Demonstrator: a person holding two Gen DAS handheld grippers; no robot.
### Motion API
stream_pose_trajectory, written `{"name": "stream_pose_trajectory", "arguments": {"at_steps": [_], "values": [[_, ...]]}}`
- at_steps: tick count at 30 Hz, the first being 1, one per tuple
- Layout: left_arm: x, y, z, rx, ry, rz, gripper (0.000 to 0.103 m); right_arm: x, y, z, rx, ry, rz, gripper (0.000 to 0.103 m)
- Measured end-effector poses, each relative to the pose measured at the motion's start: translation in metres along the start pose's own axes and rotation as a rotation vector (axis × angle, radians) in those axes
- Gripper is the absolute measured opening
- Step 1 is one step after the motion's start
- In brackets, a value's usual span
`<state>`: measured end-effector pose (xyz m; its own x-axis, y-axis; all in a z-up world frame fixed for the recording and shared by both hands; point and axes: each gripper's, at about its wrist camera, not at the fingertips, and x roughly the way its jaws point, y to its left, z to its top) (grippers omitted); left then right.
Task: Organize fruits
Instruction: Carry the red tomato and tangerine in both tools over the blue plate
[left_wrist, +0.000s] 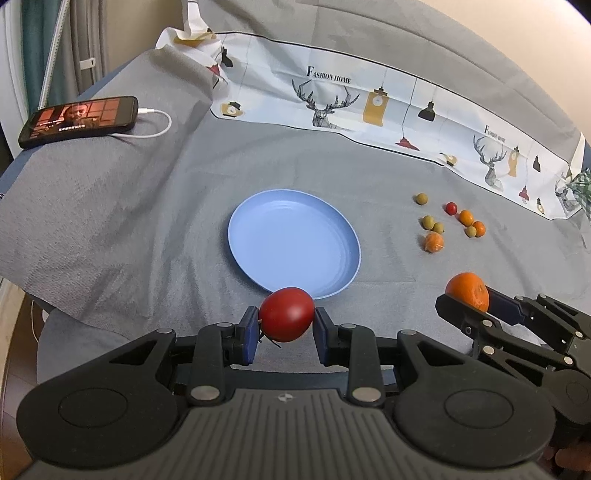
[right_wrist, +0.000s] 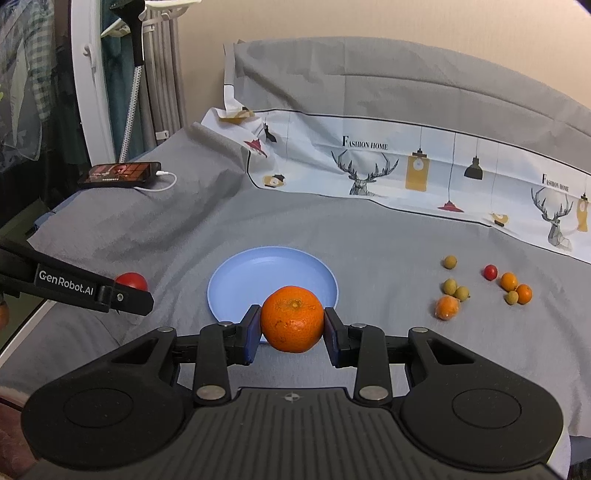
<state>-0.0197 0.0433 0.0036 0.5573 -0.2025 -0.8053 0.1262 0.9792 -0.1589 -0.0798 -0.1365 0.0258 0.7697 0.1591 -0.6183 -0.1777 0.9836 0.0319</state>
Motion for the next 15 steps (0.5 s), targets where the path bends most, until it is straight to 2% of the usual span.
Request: {"name": "stream_pose_trajectory", "arguments": {"at_steps": [15], "values": [[0.051, 0.009, 0.043, 0.000, 0.030, 0.041, 0.034, 0.054, -0.004, 0.007, -0.013, 0.085, -0.021, 0.037]]}}
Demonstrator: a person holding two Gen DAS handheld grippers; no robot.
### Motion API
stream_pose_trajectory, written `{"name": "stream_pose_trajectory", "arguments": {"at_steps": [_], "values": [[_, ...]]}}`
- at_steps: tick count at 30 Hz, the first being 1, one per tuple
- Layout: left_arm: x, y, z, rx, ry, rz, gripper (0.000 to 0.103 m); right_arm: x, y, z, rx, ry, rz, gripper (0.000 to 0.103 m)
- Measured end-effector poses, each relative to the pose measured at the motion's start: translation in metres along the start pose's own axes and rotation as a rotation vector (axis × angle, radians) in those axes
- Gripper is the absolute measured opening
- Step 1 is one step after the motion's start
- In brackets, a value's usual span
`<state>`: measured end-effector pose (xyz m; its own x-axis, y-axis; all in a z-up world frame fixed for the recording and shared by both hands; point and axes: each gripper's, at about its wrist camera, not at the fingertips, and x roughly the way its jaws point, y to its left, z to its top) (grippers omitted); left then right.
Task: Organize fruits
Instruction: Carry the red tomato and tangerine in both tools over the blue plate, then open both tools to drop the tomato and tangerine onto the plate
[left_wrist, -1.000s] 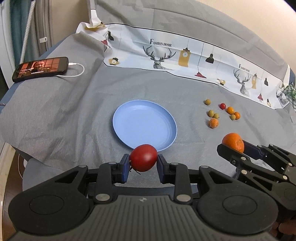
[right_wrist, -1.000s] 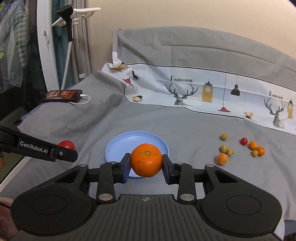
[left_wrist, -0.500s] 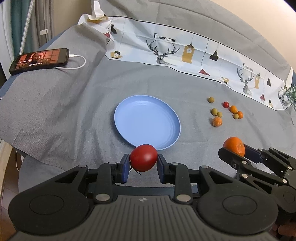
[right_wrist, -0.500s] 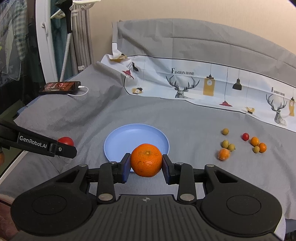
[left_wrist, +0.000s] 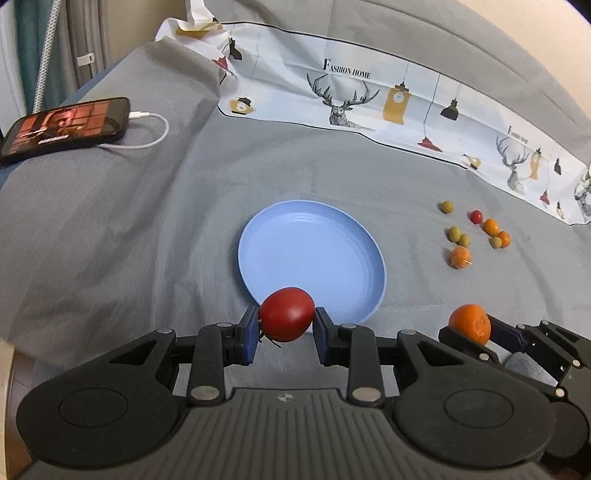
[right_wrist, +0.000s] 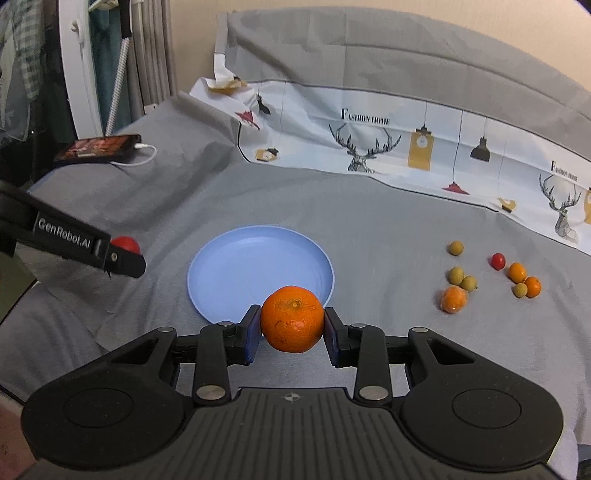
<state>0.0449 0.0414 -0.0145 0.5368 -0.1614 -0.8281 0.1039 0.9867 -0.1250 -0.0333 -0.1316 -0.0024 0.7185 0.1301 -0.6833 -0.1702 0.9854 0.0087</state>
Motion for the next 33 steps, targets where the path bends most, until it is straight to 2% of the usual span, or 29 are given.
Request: {"name": "stream_pose_trajectory", "arguments": {"at_steps": [12, 24, 26, 27, 28, 29, 31, 33], "values": [[0.092, -0.007, 0.048, 0.019, 0.105, 0.034, 0.034, 0.082, -0.012, 0.019, 0.022, 0.095, 0.019, 0.037], [0.160, -0.003, 0.066, 0.039, 0.200, 0.056, 0.035, 0.157, -0.003, 0.024, -0.019, 0.213, 0.054, 0.037], [0.160, -0.002, 0.070, 0.046, 0.189, 0.057, 0.059, 0.164, -0.003, 0.028, -0.018, 0.217, 0.052, 0.038], [0.156, -0.001, 0.072, 0.044, 0.171, 0.061, 0.087, 0.165, -0.003, 0.031, -0.017, 0.212, 0.050, 0.039], [0.150, -0.001, 0.074, 0.039, 0.144, 0.069, 0.103, 0.164, -0.003, 0.034, -0.018, 0.198, 0.049, 0.046], [0.141, 0.000, 0.073, 0.033, 0.107, 0.074, 0.103, 0.160, -0.004, 0.037, -0.022, 0.177, 0.041, 0.060], [0.127, 0.001, 0.072, 0.050, 0.091, 0.070, 0.103, 0.149, -0.005, 0.040, -0.036, 0.138, 0.014, 0.078], [0.114, 0.005, 0.065, 0.035, 0.098, 0.085, 0.103, 0.133, -0.006, 0.039, -0.055, 0.110, -0.001, 0.084]]}}
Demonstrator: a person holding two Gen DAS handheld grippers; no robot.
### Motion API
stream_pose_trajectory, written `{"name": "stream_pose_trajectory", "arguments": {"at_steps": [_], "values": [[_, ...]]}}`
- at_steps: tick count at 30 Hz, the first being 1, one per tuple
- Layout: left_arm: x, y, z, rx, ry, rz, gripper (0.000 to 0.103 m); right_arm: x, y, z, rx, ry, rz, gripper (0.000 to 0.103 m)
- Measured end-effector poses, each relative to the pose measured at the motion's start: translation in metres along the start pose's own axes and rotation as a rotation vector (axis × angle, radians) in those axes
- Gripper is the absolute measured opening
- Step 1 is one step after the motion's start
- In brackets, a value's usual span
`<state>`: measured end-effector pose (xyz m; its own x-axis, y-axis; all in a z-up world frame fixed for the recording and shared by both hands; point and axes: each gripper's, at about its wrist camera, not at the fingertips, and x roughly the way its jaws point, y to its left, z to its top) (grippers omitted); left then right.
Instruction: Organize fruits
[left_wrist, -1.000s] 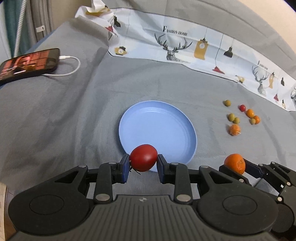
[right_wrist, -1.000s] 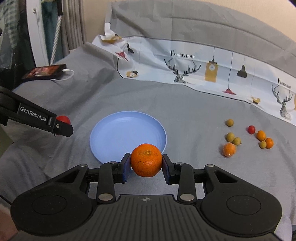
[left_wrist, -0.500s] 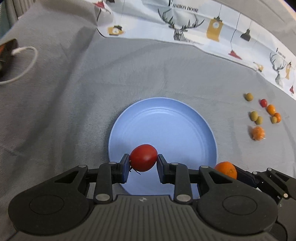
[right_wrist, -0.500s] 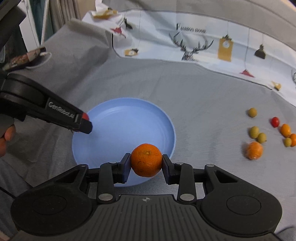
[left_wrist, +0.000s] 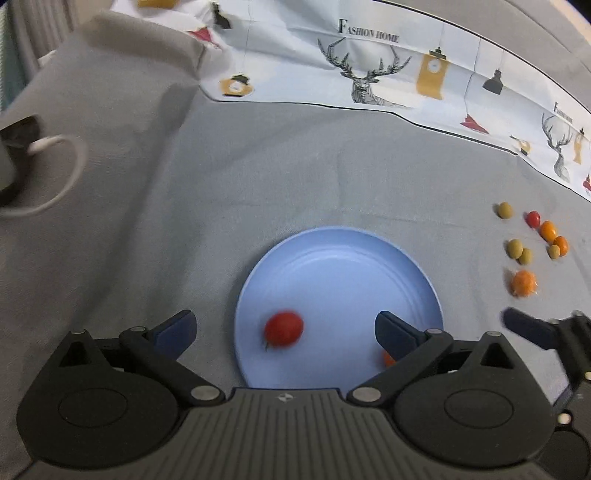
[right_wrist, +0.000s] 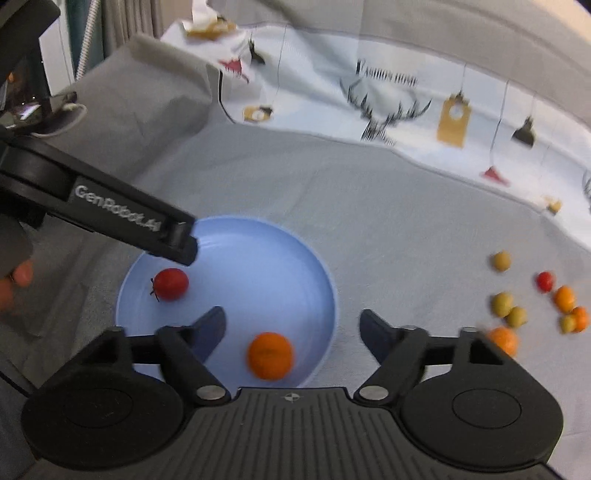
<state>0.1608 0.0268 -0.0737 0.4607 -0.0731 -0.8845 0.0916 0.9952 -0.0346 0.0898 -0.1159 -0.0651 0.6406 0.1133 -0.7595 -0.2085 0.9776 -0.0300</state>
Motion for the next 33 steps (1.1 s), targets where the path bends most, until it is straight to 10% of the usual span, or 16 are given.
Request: {"name": "stream_pose_trajectory", "arguments": {"at_steps": [9, 33], "values": [[-0.061, 0.011, -0.069, -0.099, 0.072, 0.064, 0.103, -0.083, 0.002, -0.040, 0.043, 0.003, 0.061, 0.097], [-0.159, -0.040, -0.137, 0.015, -0.123, 0.143, 0.103, -0.199, 0.010, -0.081, 0.020, -0.270, 0.014, 0.102]]}}
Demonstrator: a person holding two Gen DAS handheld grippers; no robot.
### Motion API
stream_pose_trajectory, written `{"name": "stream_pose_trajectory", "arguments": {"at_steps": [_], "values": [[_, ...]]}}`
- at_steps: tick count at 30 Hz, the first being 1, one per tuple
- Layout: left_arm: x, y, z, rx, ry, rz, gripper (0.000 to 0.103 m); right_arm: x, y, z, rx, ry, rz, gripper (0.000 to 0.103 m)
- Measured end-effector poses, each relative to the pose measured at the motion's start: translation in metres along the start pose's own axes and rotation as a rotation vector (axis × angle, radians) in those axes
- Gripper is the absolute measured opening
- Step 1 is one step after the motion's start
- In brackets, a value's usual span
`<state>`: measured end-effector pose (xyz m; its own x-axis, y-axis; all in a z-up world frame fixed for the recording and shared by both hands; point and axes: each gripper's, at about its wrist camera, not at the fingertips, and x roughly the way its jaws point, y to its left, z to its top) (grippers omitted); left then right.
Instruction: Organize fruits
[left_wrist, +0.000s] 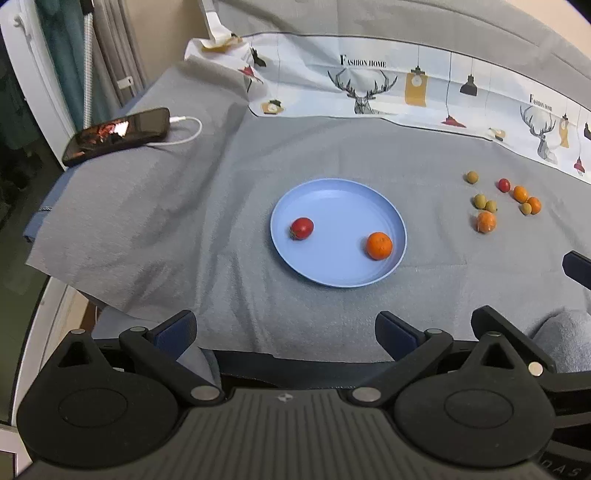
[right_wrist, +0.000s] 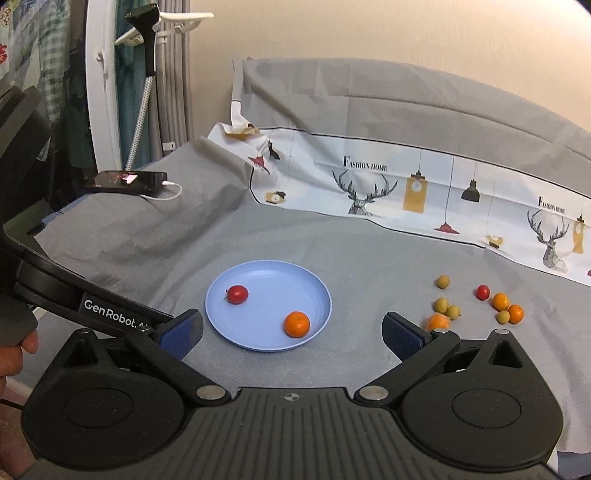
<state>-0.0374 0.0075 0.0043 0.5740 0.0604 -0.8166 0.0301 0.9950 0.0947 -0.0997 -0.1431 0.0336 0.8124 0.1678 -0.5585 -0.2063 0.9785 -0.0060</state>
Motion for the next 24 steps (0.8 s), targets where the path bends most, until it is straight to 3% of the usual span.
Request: {"name": "stream_pose_trajectory", "arguments": {"at_steps": [24], "values": [[-0.005, 0.009, -0.005, -0.016, -0.006, -0.009, 0.103, -0.012, 0.009, 0.001, -0.032, -0.017, -0.009, 0.102]]}}
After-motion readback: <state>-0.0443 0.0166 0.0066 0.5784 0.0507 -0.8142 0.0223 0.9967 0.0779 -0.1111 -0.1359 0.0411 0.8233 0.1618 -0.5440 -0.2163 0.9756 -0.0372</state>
